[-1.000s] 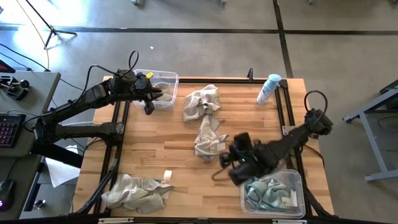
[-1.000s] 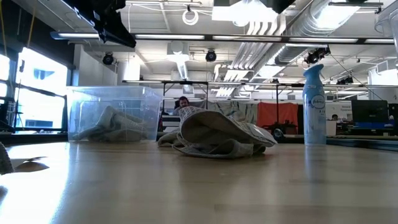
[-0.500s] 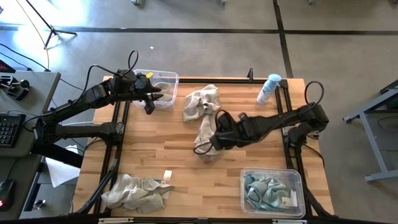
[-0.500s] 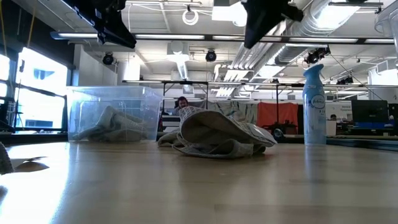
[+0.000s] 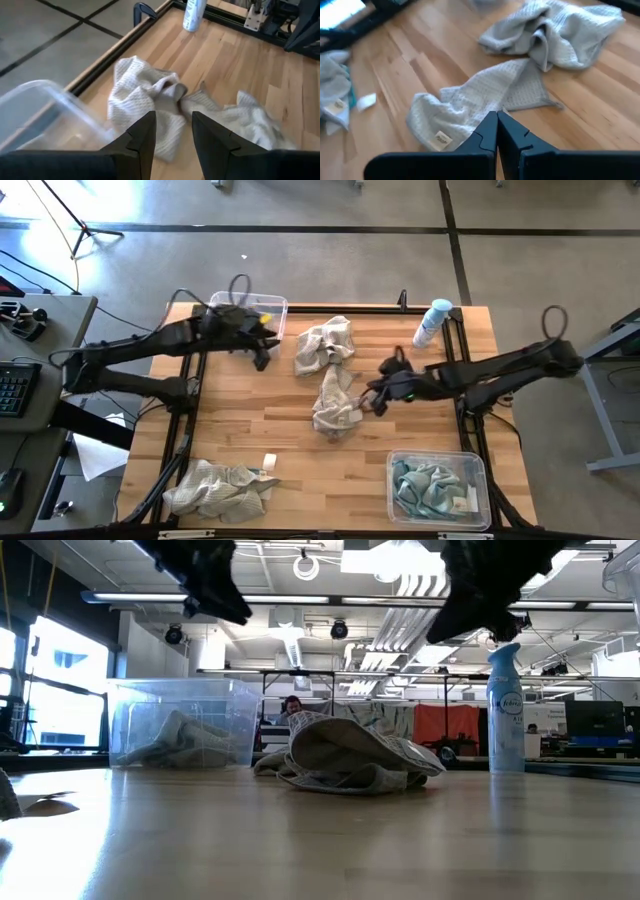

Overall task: Sort microfiber towel by color & place in baskets
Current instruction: Put the top center white microfiber towel into the top transparent bin

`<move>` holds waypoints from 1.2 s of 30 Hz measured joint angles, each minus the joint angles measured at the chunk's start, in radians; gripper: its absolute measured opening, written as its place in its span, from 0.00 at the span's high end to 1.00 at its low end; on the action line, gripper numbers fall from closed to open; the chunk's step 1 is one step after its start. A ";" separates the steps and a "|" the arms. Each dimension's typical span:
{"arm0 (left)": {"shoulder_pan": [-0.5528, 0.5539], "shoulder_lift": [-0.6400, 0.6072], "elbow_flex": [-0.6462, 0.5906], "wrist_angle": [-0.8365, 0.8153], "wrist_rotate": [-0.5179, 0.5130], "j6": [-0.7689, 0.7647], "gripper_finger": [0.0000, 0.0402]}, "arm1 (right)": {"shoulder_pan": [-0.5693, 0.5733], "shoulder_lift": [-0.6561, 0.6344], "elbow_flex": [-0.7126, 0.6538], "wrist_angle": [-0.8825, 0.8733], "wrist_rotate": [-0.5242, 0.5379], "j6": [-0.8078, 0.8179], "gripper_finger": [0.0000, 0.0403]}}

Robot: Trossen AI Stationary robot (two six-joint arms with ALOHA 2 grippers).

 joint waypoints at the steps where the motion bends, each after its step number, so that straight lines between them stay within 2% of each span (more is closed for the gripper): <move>1: -0.018 0.039 0.023 0.006 -0.018 -0.018 0.71 | -0.009 -0.040 -0.032 0.017 -0.002 -0.011 1.00; 5: -0.067 0.210 0.146 -0.012 -0.064 -0.046 0.71 | -0.039 -0.175 -0.128 0.034 -0.006 -0.033 1.00; 10: -0.085 0.440 0.345 -0.073 -0.071 -0.059 0.71 | -0.061 -0.294 -0.192 0.033 -0.057 -0.075 1.00; 16: -0.049 0.701 0.603 -0.286 -0.054 -0.100 0.71 | -0.061 -0.346 -0.199 0.027 -0.133 -0.155 1.00; 21: -0.038 0.864 0.754 -0.385 -0.025 -0.124 0.71 | -0.061 -0.344 -0.199 0.026 -0.180 -0.190 1.00; 27: -0.026 0.990 0.834 -0.388 -0.010 -0.098 0.71 | -0.061 -0.345 -0.199 0.024 -0.217 -0.213 1.00; 36: 0.003 1.094 0.839 -0.374 -0.002 -0.105 0.71 | -0.061 -0.345 -0.199 0.001 -0.266 -0.215 1.00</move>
